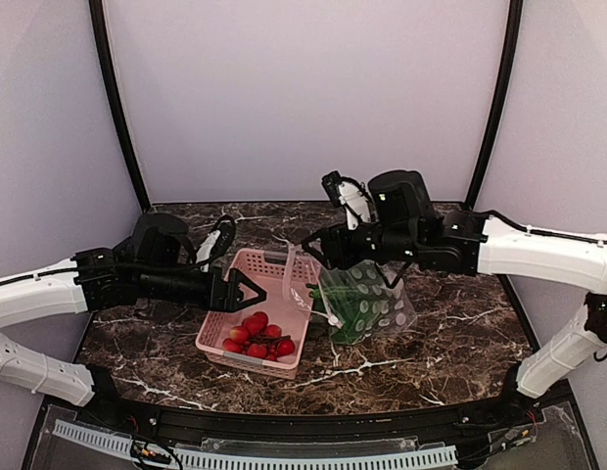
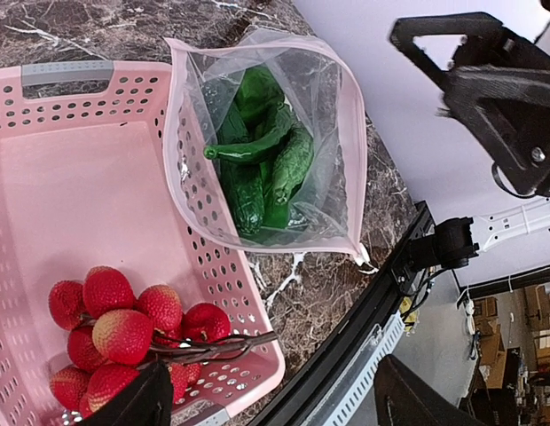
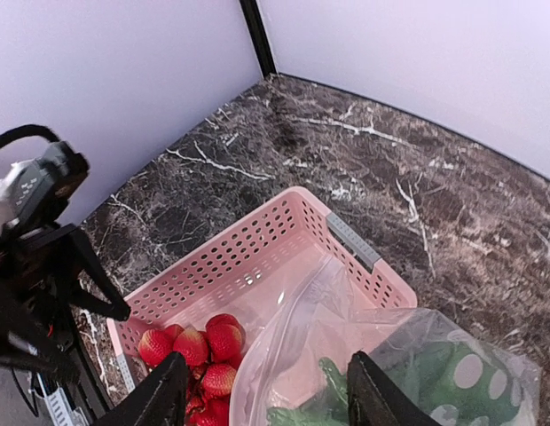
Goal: Place the food in the zip-top bag and seal the zipper
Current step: Pick up the zipper from the zipper food storage bag, then pass from the right arm to the left
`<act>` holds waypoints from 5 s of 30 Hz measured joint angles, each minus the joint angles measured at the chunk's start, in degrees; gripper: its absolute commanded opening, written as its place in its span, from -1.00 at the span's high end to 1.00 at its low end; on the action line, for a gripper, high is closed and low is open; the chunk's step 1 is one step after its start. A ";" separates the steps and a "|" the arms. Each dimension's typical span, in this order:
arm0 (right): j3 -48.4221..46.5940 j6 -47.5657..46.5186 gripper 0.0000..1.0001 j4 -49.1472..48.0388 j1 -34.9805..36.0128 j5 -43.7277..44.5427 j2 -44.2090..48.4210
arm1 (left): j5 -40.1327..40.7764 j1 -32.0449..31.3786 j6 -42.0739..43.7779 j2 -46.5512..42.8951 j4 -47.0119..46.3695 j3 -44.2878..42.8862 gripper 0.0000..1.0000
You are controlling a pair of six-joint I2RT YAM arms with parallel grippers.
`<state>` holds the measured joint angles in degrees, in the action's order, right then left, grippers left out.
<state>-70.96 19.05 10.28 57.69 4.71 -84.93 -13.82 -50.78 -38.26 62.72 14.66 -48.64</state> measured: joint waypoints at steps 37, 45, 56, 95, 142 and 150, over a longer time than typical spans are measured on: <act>34.51 -17.31 0.11 -14.23 14.60 10.54 13.18 | 2.93 0.17 0.33 -1.31 -1.49 1.88 -0.59; 29.92 -19.23 0.74 -14.10 14.71 14.47 7.85 | 2.69 0.17 0.72 -0.46 -1.62 1.64 -0.60; 27.96 -19.61 1.00 -10.36 14.69 14.78 8.94 | 2.25 0.42 4.52 0.44 0.66 -2.69 -0.60; -5.51 -20.65 1.00 28.15 9.53 -19.02 19.41 | -24.33 -11.85 39.34 27.98 12.66 -49.46 0.07; 1.38 -15.54 -0.11 23.56 8.90 -16.17 26.71 | -22.53 -12.87 34.32 27.69 7.69 -43.34 0.99; 11.56 -8.28 -0.08 13.31 8.90 -10.82 36.20 | -19.47 -12.87 28.89 24.94 -3.41 -35.93 0.99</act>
<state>-59.40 10.76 23.59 66.59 -6.11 -48.73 -33.30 -63.66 -9.37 87.66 11.25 -84.58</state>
